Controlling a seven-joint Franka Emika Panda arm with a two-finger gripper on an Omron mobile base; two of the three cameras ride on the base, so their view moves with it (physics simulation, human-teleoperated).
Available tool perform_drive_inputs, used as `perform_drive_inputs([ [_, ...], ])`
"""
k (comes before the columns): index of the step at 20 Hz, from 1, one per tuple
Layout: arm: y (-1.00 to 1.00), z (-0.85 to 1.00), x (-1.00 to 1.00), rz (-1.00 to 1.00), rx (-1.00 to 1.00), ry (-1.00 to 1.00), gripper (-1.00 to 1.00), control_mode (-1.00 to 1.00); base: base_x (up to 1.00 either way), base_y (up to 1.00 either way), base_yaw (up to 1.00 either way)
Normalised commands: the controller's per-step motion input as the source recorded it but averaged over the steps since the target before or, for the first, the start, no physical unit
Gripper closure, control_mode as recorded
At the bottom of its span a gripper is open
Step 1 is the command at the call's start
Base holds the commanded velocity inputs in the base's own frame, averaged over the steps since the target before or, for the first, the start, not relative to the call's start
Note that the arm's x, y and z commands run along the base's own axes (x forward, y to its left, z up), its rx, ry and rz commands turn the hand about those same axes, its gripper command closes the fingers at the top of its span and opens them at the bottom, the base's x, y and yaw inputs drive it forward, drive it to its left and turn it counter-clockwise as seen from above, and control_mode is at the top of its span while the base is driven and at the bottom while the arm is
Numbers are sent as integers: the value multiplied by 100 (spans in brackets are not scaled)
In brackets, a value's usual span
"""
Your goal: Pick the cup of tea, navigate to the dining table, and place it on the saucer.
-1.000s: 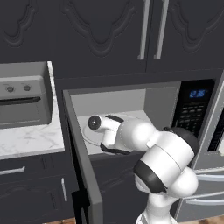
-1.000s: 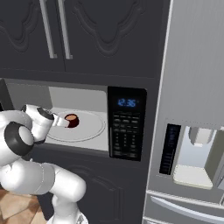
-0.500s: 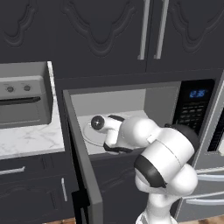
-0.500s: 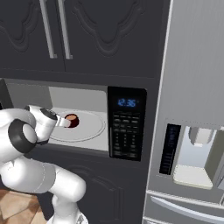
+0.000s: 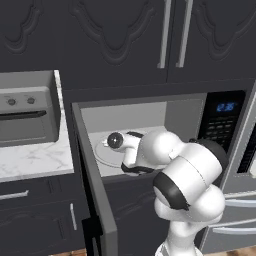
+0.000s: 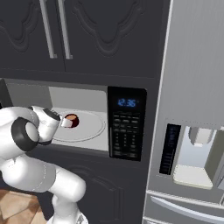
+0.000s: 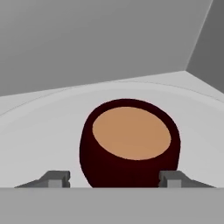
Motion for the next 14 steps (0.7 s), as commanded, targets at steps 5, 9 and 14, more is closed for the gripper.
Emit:
perform_drive_inputs([
  [5, -2, -7, 2, 3, 2, 0, 100, -100, 0, 0, 0],
  [9, -3, -5, 0, 3, 3, 0, 100, -100, 0, 0, 0],
  [14, -2, -4, 1, 3, 3, 0, 100, -100, 0, 0, 0],
])
